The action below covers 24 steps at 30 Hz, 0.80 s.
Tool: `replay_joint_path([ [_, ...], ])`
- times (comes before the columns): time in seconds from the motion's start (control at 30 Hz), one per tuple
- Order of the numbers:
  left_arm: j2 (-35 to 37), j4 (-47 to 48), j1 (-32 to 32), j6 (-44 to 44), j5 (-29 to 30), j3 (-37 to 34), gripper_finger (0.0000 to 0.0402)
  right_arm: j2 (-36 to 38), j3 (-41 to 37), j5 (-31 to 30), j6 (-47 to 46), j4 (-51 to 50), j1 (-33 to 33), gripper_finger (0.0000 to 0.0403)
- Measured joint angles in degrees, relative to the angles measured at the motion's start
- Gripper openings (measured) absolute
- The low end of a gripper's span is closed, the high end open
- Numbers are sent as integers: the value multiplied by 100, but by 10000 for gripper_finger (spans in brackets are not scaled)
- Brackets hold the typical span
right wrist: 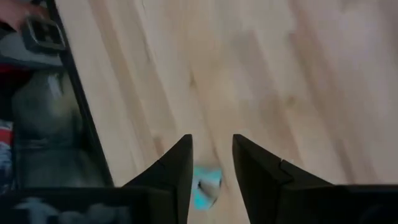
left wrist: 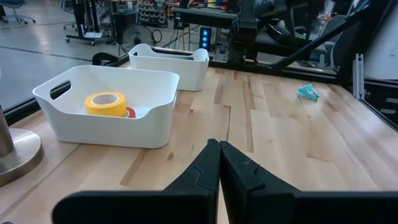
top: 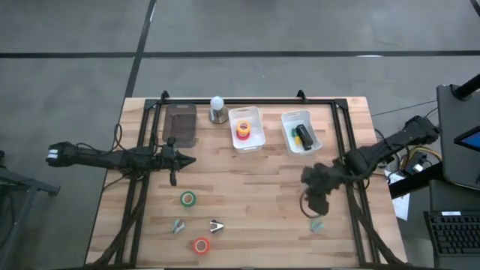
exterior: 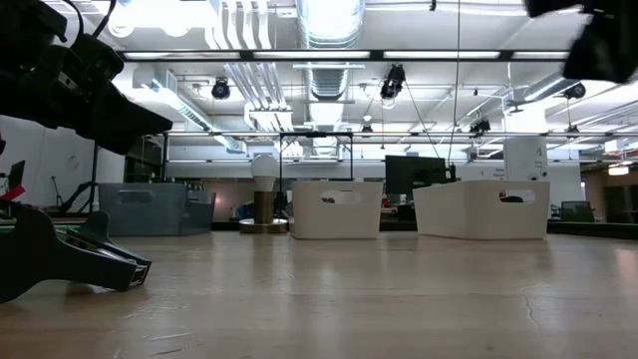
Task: Pick and place Stapler, Stapler remover, tape
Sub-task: Put the right blue staple remover into the black bin
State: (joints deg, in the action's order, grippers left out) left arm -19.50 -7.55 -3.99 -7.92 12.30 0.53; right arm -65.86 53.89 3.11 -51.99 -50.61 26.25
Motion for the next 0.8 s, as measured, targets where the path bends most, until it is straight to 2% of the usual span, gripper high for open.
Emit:
replay_joint_path([
  [0.07, -1, 0, 2, 0, -1, -1, 12, -20, -173, 3, -325, 20, 364, 104],
  [0.17, -1, 0, 1, 1, 1, -1, 12, -196, -351, -8, -321, 143, 876, 97],
  [0.3, 1, 0, 0, 1, 1, 1, 12, -533, -489, 117, -494, 244, 1283, 87],
  [0.43, -1, -2, 1, -1, 0, 1, 12, -981, -447, 378, -579, 258, 1548, 78],
  [0.8, 1, 1, 2, 1, 1, -1, 12, -2361, 241, 578, 236, 118, 1852, 67],
])
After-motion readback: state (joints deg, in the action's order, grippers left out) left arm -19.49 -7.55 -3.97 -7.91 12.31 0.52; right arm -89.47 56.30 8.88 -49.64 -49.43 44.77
